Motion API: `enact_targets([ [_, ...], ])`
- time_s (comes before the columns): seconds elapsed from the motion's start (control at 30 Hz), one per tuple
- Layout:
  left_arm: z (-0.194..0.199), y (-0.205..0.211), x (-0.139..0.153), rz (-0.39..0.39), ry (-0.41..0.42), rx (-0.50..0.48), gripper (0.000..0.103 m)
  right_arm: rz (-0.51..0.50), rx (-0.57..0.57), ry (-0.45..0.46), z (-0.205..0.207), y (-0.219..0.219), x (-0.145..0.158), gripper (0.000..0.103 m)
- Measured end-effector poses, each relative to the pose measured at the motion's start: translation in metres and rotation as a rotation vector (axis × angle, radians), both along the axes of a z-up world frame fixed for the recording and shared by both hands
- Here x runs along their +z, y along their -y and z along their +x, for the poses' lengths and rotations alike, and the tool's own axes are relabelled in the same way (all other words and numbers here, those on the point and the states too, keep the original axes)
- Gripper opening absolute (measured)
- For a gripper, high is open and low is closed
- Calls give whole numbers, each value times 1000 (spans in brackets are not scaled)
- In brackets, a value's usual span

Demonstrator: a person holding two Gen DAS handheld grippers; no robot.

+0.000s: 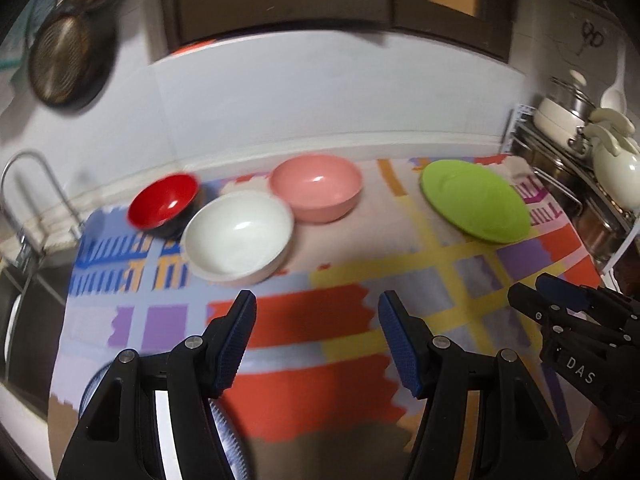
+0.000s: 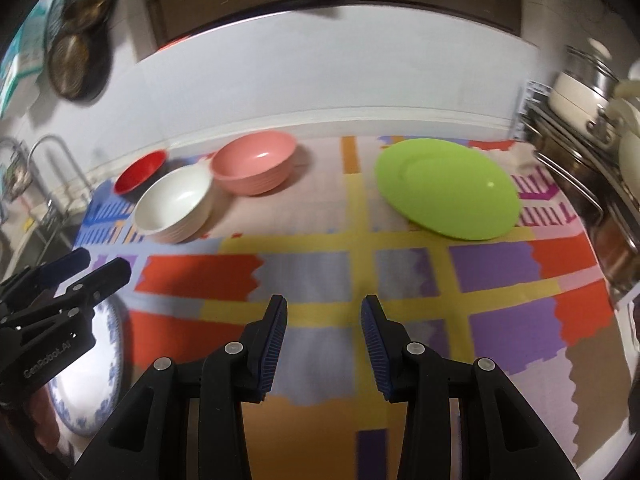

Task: Organize plates and bowls
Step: 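Move both grippers to the lime-green plate beside the pot rack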

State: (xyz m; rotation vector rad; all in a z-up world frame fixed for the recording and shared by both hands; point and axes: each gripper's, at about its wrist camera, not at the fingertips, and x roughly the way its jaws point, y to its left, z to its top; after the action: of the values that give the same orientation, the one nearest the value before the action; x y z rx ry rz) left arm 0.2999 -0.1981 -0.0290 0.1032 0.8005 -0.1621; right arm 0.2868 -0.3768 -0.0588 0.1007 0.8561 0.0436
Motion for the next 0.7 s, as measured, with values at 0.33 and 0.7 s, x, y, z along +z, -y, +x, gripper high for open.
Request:
enact_targets([
  [0.33,43,61,21,-10,41,-86,63,3,-113,38,20,55,10,40],
  [0.7,88,115,22,-20,38,-150,63,-7,-219,72,49,110,12,40],
])
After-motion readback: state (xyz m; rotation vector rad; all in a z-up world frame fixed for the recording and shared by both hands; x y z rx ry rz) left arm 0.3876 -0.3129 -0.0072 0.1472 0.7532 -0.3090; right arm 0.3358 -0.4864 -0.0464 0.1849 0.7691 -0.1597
